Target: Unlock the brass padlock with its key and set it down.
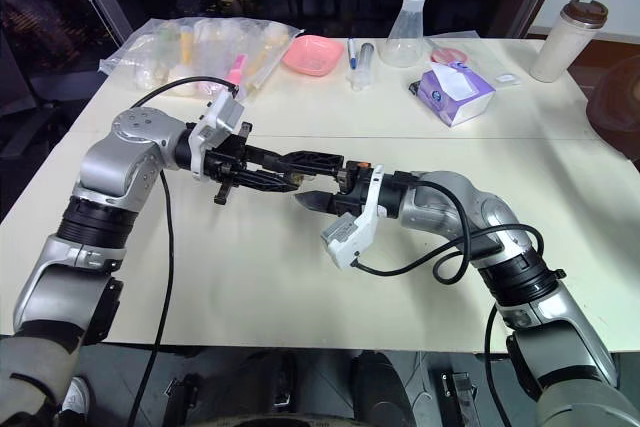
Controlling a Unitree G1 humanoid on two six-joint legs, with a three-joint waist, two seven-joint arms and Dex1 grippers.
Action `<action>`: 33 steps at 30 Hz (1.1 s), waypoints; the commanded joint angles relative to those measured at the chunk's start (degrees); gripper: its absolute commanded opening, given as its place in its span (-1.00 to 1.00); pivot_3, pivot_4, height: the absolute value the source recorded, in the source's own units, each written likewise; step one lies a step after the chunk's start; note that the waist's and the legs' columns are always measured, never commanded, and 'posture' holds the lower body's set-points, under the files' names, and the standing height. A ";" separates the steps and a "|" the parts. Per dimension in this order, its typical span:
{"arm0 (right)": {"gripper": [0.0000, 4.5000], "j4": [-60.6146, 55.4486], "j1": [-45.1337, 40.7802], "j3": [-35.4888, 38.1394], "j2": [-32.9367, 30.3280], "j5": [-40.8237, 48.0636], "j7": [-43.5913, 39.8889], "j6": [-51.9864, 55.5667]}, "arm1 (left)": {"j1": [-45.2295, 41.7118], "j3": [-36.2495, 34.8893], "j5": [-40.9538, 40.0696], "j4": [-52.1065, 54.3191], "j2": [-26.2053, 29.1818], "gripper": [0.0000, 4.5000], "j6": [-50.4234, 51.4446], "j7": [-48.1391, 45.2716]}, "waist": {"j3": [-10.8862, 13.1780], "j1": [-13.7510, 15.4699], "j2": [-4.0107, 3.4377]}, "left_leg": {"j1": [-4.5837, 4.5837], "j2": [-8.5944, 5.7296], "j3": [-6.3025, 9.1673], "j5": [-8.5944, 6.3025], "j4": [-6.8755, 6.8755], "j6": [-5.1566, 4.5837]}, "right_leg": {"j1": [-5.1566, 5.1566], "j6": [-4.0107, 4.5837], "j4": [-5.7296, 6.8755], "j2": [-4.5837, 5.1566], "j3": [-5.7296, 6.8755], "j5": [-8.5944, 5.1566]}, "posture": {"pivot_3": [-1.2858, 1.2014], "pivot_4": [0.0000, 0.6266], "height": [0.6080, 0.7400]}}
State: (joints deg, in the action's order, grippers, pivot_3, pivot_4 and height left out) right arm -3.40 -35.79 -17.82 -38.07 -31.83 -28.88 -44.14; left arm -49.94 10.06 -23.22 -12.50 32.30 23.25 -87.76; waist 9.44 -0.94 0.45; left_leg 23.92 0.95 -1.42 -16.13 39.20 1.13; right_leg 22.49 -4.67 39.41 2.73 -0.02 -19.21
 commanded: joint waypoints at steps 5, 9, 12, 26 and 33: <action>-0.28 1.39 -2.02 0.11 0.18 1.11 -0.34 -1.07 | -0.61 -1.17 -1.36 2.15 0.61 -0.67 0.38 -1.27 | 0.00 -0.03 0.00 | 0.00 0.01 0.00 0.00 0.00 0.00 | 0.00 0.00 0.00 0.02 0.00 0.00 | 0.03 -0.52 1.00; -0.98 1.46 -2.27 0.11 0.13 1.17 -0.58 -1.55 | -0.46 -1.18 -1.11 1.84 0.55 -0.67 -0.10 -1.36 | 0.00 -0.03 0.00 | -0.01 0.02 0.01 0.00 0.00 0.01 | -0.01 0.00 0.00 0.03 0.00 0.00 | 0.03 -0.52 1.00; -0.98 1.22 -2.38 0.12 0.22 1.21 -0.74 -1.59 | -0.47 -1.17 -1.01 1.56 0.43 -0.67 -0.30 -1.31 | 0.00 -0.01 0.00 | -0.01 0.02 0.00 0.00 0.00 0.01 | -0.01 0.00 0.00 0.04 -0.01 0.00 | 0.03 -0.52 1.00; -1.00 0.25 -2.70 -0.29 0.89 0.92 -1.42 -1.31 | -0.92 -0.62 0.80 0.10 -0.49 -0.06 -0.70 1.10 | 0.00 -0.02 0.00 | -0.01 0.01 0.00 0.00 0.00 0.01 | -0.01 0.00 0.00 0.04 -0.01 0.00 | 0.03 -0.52 1.00; -1.00 0.52 -2.79 -0.19 0.91 1.06 -1.60 -1.24 | -0.16 -0.36 1.34 0.34 0.10 0.98 -1.79 0.72 | 0.00 -0.02 0.00 | -0.01 0.01 0.00 0.00 0.00 0.01 | -0.01 0.00 0.00 0.04 -0.01 0.00 | 0.03 -0.52 1.00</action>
State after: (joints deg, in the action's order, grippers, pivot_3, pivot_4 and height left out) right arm -1.00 -37.30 -18.92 -37.21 -31.57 -30.73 -45.32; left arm -49.73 10.18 -21.88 -13.11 31.74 22.43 -86.74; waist 9.44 -0.96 0.45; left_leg 23.91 0.96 -1.42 -16.13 39.20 1.14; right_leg 22.49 -4.67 39.41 2.76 -0.03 -19.21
